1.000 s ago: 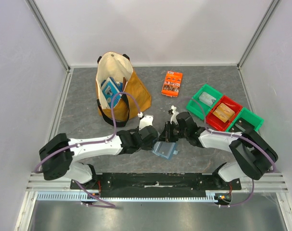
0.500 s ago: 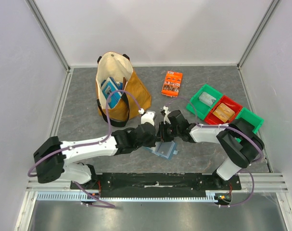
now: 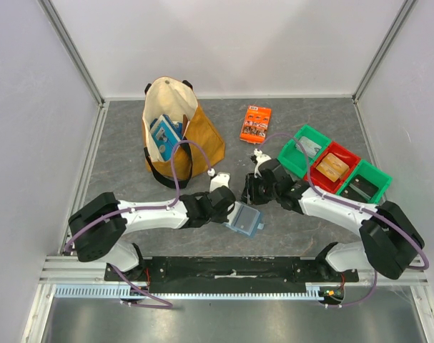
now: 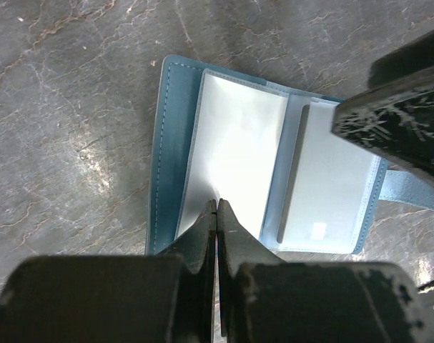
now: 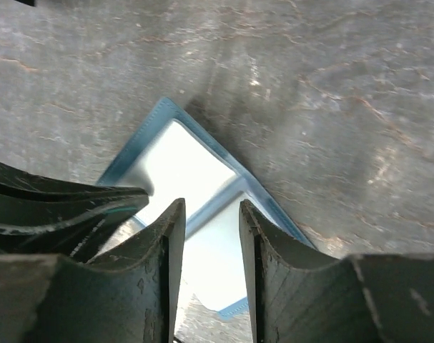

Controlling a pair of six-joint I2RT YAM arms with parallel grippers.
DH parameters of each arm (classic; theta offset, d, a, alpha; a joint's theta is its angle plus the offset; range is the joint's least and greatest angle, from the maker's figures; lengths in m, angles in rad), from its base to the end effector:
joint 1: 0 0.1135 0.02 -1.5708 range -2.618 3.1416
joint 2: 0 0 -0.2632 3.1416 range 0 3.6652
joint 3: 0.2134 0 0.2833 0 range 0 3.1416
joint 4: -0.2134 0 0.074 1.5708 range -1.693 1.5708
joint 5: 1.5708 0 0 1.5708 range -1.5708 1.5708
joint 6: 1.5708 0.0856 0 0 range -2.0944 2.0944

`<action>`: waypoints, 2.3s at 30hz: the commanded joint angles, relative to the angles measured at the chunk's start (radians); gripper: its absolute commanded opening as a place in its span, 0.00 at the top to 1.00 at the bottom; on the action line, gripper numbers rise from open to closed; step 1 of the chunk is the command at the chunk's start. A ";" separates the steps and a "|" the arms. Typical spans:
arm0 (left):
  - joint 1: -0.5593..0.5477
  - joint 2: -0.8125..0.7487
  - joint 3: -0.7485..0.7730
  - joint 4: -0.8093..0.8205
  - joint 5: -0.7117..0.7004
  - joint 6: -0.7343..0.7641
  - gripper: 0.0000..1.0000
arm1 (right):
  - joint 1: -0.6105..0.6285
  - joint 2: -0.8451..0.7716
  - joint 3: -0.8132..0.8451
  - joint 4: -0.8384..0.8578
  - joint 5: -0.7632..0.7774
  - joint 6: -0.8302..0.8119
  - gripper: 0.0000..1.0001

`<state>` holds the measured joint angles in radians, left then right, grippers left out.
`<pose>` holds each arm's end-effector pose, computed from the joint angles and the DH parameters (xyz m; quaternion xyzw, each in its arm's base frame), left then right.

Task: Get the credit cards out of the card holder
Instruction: Open the card holder at the center of the board.

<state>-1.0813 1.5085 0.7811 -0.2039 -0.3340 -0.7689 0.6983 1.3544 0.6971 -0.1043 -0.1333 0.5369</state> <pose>0.1859 -0.2893 0.1126 0.0940 0.9328 -0.1526 0.3125 0.2487 0.2236 0.1393 -0.1001 0.9121 0.2774 0.2848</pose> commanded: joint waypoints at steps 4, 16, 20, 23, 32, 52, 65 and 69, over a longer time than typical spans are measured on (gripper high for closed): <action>0.001 0.004 -0.020 0.043 0.006 -0.044 0.98 | 0.000 -0.031 -0.027 -0.097 0.093 -0.054 0.49; 0.001 0.024 -0.019 0.052 0.021 -0.043 0.98 | 0.000 0.017 -0.024 -0.095 0.092 -0.068 0.41; 0.001 0.024 -0.020 0.052 0.023 -0.043 0.98 | 0.000 0.034 -0.027 -0.098 0.090 -0.066 0.40; 0.001 0.022 -0.020 0.054 0.024 -0.043 0.98 | -0.002 0.034 -0.030 -0.100 0.089 -0.068 0.38; 0.003 0.025 -0.019 0.055 0.030 -0.041 0.98 | 0.000 0.035 -0.034 -0.106 0.072 -0.068 0.39; 0.001 0.019 -0.022 0.055 0.032 -0.043 0.98 | 0.000 0.003 -0.013 -0.136 0.034 -0.075 0.57; 0.001 0.019 -0.020 0.055 0.035 -0.043 0.98 | 0.000 -0.011 0.025 -0.156 0.001 -0.084 0.64; 0.001 0.019 -0.020 0.055 0.036 -0.043 0.98 | 0.000 -0.001 0.039 -0.163 0.003 -0.097 0.64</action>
<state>-1.0813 1.5288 0.7624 -0.1772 -0.3035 -0.7822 0.6979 1.3685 0.6857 -0.2657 -0.1158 0.4637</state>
